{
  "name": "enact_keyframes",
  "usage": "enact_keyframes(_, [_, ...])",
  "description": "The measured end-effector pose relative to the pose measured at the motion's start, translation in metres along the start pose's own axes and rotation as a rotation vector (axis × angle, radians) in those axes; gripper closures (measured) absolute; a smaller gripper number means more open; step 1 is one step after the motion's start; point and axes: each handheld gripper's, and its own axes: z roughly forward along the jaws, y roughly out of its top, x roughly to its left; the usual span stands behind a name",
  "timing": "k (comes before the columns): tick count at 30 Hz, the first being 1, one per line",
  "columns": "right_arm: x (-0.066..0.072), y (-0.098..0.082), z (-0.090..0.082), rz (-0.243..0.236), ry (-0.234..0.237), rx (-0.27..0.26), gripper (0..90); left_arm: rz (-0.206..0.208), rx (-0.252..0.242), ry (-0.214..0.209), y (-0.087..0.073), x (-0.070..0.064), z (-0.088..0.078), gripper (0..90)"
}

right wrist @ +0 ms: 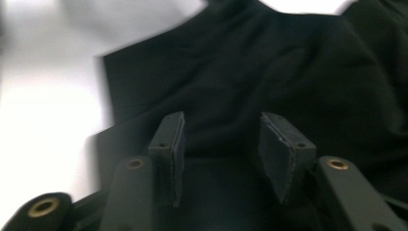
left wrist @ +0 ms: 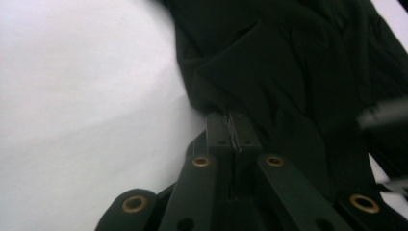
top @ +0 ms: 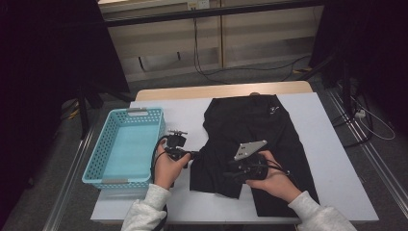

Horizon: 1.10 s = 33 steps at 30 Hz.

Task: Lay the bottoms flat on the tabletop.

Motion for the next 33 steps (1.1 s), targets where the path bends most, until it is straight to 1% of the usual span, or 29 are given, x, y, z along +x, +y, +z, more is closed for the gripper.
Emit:
enact_keyframes(1, [-0.001,0.000,0.004,-0.009,-0.021,0.021,51.9,0.001,0.006,-0.003,0.000,-0.001,0.002,89.3])
enact_keyframes(3, [-0.002,-0.002,0.013,-0.017,-0.044,0.064,49.8,0.006,0.011,-0.002,0.000,-0.003,0.004,89.3])
enact_keyframes(4, [-0.002,-0.004,0.017,-0.019,-0.045,0.084,50.1,0.013,0.019,-0.010,0.000,-0.003,0.004,89.3])
enact_keyframes(6, [-0.001,-0.006,0.019,-0.015,-0.042,0.075,53.2,0.008,0.019,-0.015,-0.001,-0.005,0.006,89.2])
enact_keyframes(7, [-0.002,-0.005,0.018,-0.017,-0.043,0.079,64.7,0.008,0.019,-0.017,-0.001,-0.005,0.006,89.1])
enact_keyframes(8, [-0.003,-0.005,0.016,-0.039,-0.032,0.088,76.5,0.009,0.020,-0.017,-0.001,-0.006,0.007,89.0])
enact_keyframes(9, [-0.003,-0.006,0.015,-0.045,-0.028,0.094,84.8,0.011,0.026,-0.021,-0.001,-0.006,0.007,88.9])
enact_keyframes(10, [-0.004,-0.006,0.014,-0.053,-0.016,0.098,89.1,0.009,0.026,-0.027,-0.002,-0.006,0.007,88.8])
enact_keyframes(12, [-0.005,-0.007,0.011,-0.056,0.000,0.110,90.0,0.016,0.022,-0.026,-0.001,-0.007,0.006,87.3])
enact_keyframes(13, [-0.005,-0.007,0.009,-0.055,0.005,0.117,90.0,0.020,0.006,-0.026,-0.001,-0.008,0.004,85.6])
enact_keyframes(15, [-0.008,-0.010,0.004,-0.047,0.027,0.141,90.0,0.021,-0.031,-0.017,0.001,-0.008,0.001,77.7])
enact_keyframes(16, [-0.010,-0.011,0.001,-0.040,0.032,0.146,90.0,0.020,-0.043,-0.013,0.002,-0.007,-0.001,76.3])
enact_keyframes(17, [-0.011,-0.013,-0.002,-0.038,0.034,0.148,90.0,0.013,-0.066,-0.008,0.002,-0.005,-0.002,73.0])
enact_keyframes(18, [-0.013,-0.015,-0.004,-0.032,0.045,0.149,90.0,0.013,-0.085,0.004,0.003,-0.002,-0.002,66.9])
enact_keyframes(19, [-0.014,-0.017,-0.006,-0.032,0.050,0.152,90.0,0.005,-0.099,0.012,0.004,0.000,-0.002,63.9])
enact_keyframes(20, [-0.016,-0.018,-0.008,-0.030,0.049,0.156,90.0,-0.010,-0.110,0.013,0.004,0.002,-0.001,63.3])
enact_keyframes(22, [-0.018,-0.019,-0.010,-0.021,0.054,0.160,90.0,-0.015,-0.134,0.024,0.005,0.005,0.002,56.2])
enact_keyframes(23, [-0.018,-0.020,-0.010,-0.023,0.054,0.157,89.4,-0.008,-0.154,0.034,0.006,0.005,0.005,52.6])
enact_keyframes(24, [-0.018,-0.020,-0.010,-0.027,0.061,0.152,87.4,-0.007,-0.153,0.034,0.007,0.006,0.007,51.1])
enact_keyframes(25, [-0.017,-0.020,-0.009,-0.032,0.064,0.147,85.5,-0.014,-0.153,0.028,0.009,0.007,0.011,52.6])
enact_keyframes(26, [-0.016,-0.020,-0.010,-0.035,0.066,0.143,82.1,-0.008,-0.148,0.034,0.009,0.008,0.015,52.0])
enact_keyframes(27, [-0.016,-0.020,-0.010,-0.040,0.058,0.138,76.4,-0.003,-0.135,0.038,0.009,0.009,0.019,51.7])
enact_keyframes(28, [-0.015,-0.019,-0.011,-0.031,0.042,0.125,70.5,-0.006,-0.127,0.032,0.009,0.009,0.023,52.9])
enact_keyframes(29, [-0.016,-0.018,-0.011,-0.025,0.032,0.108,66.9,0.000,-0.115,0.027,0.008,0.009,0.027,54.3])
enact_keyframes(31, [-0.018,-0.017,-0.015,0.005,0.019,0.075,58.6,0.015,-0.083,0.039,0.007,0.007,0.033,60.7])
enact_keyframes(32, [-0.020,-0.016,-0.016,0.016,-0.001,0.056,54.5,0.015,-0.086,0.032,0.007,0.005,0.034,62.6])
enact_keyframes(33, [-0.022,-0.016,-0.019,0.030,-0.019,0.034,53.3,0.023,-0.074,0.031,0.007,0.004,0.035,67.1])
